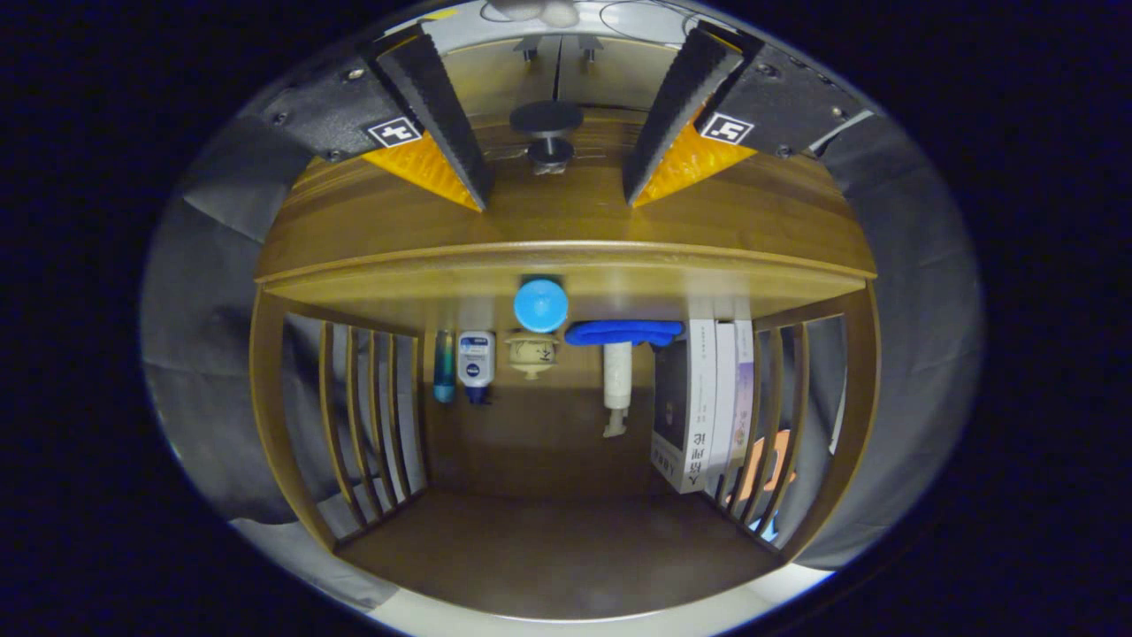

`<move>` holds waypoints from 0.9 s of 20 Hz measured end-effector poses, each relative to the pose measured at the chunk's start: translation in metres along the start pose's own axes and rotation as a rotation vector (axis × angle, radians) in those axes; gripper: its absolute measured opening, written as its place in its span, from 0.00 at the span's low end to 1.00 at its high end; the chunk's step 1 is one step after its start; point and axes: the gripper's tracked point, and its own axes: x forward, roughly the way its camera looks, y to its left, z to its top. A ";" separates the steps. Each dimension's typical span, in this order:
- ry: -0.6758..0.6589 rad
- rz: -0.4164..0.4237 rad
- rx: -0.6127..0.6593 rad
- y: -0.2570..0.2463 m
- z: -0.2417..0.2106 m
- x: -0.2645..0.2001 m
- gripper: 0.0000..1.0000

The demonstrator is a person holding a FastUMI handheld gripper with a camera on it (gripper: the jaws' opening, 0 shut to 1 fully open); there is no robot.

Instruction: Pull open the drawer, take out the items inside it, and place them on the countertop above the cabinet.

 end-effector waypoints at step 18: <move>-0.183 0.030 0.003 -0.032 0.073 -0.162 0.99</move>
